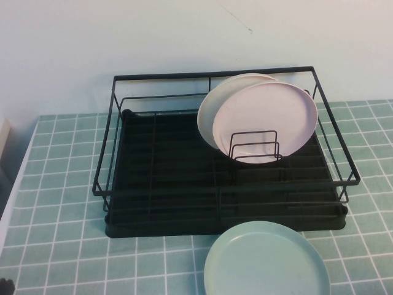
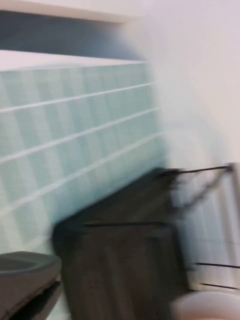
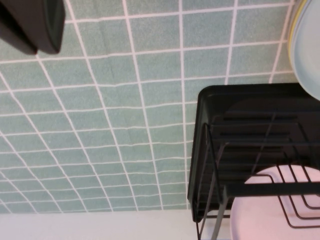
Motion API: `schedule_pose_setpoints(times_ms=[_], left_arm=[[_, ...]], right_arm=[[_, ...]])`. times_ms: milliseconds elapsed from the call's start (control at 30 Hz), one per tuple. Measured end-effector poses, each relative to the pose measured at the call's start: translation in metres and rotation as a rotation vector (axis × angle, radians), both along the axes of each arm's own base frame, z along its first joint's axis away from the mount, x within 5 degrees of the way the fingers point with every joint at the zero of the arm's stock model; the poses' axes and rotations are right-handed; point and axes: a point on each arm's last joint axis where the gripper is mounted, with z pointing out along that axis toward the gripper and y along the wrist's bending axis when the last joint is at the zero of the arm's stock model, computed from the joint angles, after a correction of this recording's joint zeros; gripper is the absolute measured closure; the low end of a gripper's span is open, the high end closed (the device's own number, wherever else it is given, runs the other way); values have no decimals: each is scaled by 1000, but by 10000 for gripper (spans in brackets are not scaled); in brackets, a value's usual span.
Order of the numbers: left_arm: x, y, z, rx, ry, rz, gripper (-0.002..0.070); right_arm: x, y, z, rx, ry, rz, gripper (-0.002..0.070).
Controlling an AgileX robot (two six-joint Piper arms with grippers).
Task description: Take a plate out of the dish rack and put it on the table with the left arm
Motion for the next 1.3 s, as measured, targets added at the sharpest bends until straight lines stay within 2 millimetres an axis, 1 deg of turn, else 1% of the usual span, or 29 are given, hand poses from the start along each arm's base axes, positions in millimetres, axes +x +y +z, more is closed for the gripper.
schedule_pose_setpoints(times_ms=[67,167,333,467,567,700,833,900,1000,1033,1167,1233,1300], left_arm=[[1,-1,9,-23,-101,-8,678],[-1,-3,32,-80,-348,-28,678],[-15,-2,66,-168,-744,-61,678],[-27,-1,81,-213,-950,-79,678],[-32,0,86,-228,-1032,-88,678],[-36,2,90,-265,-1085,-87,678],[-37,8,91,-420,-1074,-77,678],[-36,8,96,-451,-1041,-87,678],[-41,7,124,-485,-984,-130,678],[-45,7,137,-489,-958,-140,678],[-63,10,184,-439,-889,-130,678],[-63,11,202,-424,-784,-99,678],[-53,11,215,-401,-647,-61,678]], right_arm=[[0,0,0,0,0,0,678],[0,0,0,0,0,0,678],[0,0,0,0,0,0,678],[0,0,0,0,0,0,678],[0,0,0,0,0,0,678],[0,0,0,0,0,0,678],[0,0,0,0,0,0,678],[0,0,0,0,0,0,678],[0,0,0,0,0,0,678],[0,0,0,0,0,0,678],[0,0,0,0,0,0,678],[0,0,0,0,0,0,678],[0,0,0,0,0,0,678]])
